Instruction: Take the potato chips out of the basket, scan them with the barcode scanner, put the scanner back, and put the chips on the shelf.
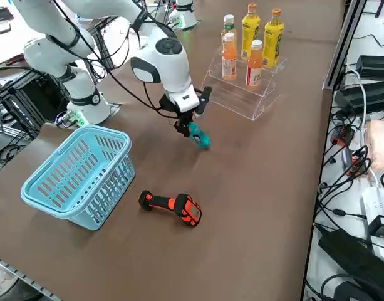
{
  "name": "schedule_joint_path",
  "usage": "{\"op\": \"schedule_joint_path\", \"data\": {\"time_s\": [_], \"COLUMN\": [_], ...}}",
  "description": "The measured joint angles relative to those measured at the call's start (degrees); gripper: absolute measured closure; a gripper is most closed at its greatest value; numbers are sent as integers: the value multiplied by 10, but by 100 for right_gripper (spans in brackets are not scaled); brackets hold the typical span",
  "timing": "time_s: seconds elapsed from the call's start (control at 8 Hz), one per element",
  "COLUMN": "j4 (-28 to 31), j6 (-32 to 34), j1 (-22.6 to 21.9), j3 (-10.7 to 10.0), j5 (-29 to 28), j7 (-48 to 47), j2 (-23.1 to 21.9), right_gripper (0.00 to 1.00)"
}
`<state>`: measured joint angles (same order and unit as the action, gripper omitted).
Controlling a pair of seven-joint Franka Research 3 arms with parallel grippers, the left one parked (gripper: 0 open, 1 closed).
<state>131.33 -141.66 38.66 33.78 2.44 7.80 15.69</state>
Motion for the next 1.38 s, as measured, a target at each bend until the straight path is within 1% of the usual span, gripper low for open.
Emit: {"op": "schedule_joint_path", "data": {"time_s": [0.25,0.75,1.38], "j4": [0,2,4], "j6": [0,0,0], "j1": [0,-1,-1], "j3": [0,0,0], "j5": [0,1,1], "j7": [-4,-22,-31], "j2": [9,28,37], "right_gripper": [55,54,46]}}
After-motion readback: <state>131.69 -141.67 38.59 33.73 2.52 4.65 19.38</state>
